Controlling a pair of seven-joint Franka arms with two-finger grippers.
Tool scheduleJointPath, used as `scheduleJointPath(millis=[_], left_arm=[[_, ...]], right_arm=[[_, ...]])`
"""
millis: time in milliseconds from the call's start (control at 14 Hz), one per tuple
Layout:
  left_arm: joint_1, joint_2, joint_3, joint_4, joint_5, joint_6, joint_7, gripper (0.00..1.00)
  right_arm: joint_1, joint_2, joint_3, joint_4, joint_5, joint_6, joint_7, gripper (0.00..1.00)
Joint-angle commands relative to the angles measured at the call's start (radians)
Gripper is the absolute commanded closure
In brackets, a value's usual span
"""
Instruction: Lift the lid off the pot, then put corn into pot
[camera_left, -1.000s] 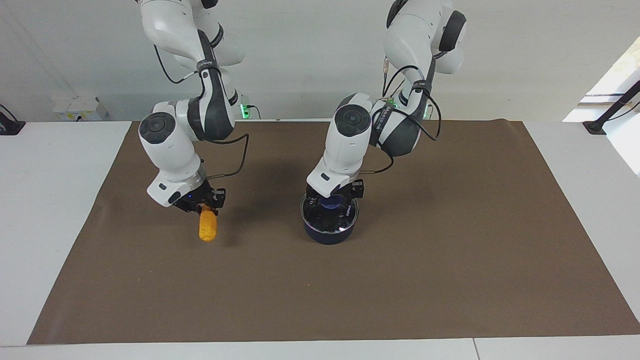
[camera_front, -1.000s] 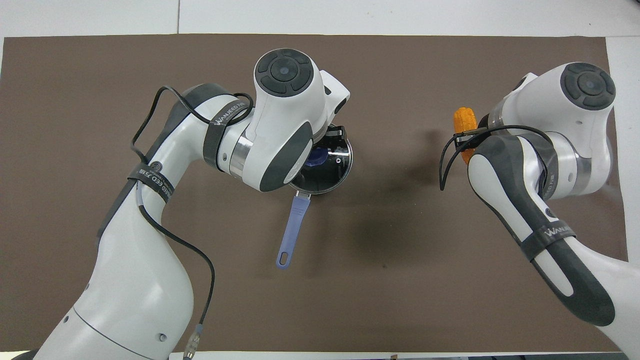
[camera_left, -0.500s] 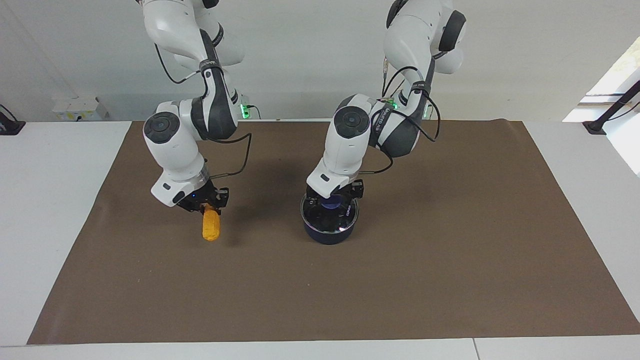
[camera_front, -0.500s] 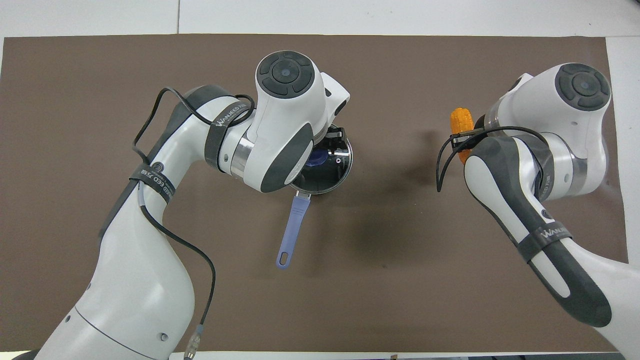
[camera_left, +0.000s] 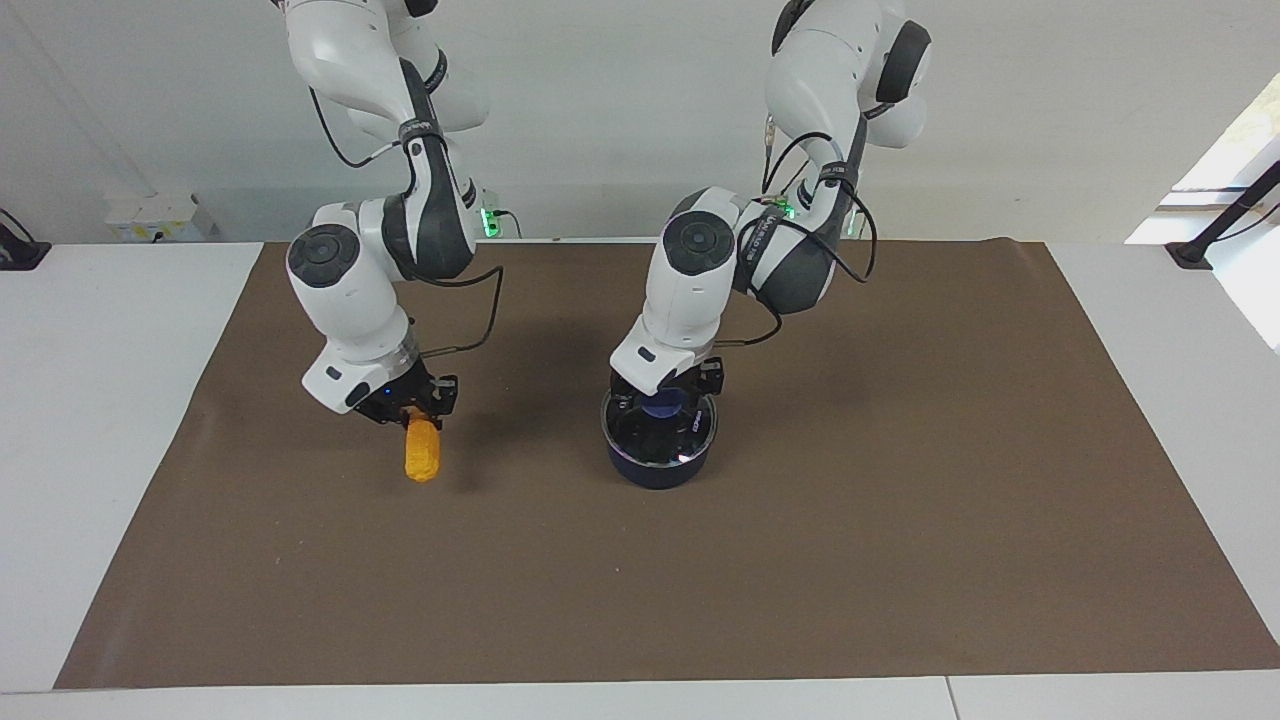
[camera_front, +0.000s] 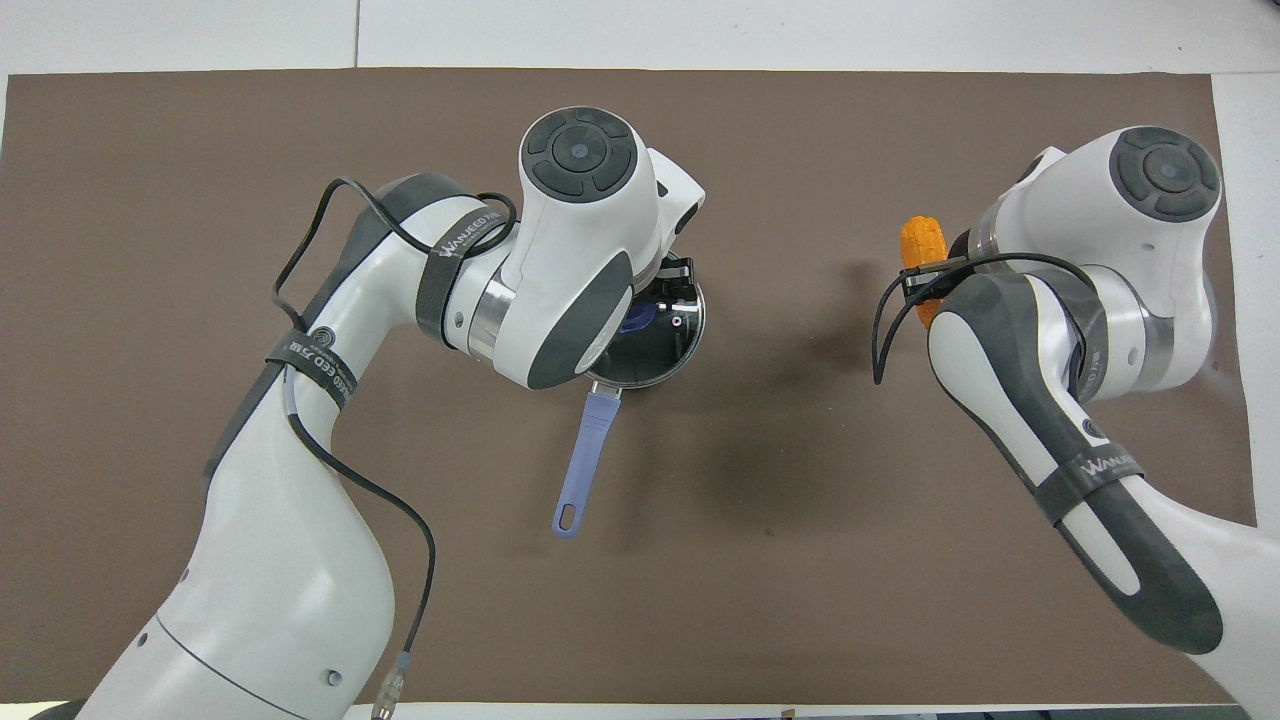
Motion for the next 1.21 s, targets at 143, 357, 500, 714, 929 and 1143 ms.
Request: scheduleJointPath(millis=[143, 357, 500, 714, 929, 1143], left_arm=[[-0.017, -0.007, 0.016, -0.025, 0.022, 0.028, -0.022, 0.24], [-0.019, -0.007, 0.016, -0.025, 0.022, 0.027, -0.022, 0.42], [-0.017, -0.007, 0.016, -0.024, 0.022, 0.025, -0.022, 0.47], [-0.019, -0.013, 0.016, -0.016, 0.016, 0.01, -0.02, 0.64], [-0.007, -0.054, 0.019, -0.01, 0.008, -0.033, -0.02, 0.79], [0.05, -0.148, 0.024, -0.01, -0.033, -0.113, -0.014, 0.89]], right_arm=[[-0.006, -0.003, 0.004, -0.002, 0.011, -0.008, -0.019, 1.0], [-0.006, -0.003, 0.004, -0.002, 0.011, -0.01, -0.019, 1.0], [-0.006, -0.003, 0.004, -0.002, 0.011, -0.01, -0.019, 1.0], [-0.005, -0.003, 0.004, 0.0, 0.011, -0.01, -0.017, 1.0], [-0.003, -0.003, 0.004, 0.003, 0.011, -0.013, -0.017, 1.0], [0.02, 0.003, 0.01, 0.056, 0.011, -0.071, -0.01, 1.0]])
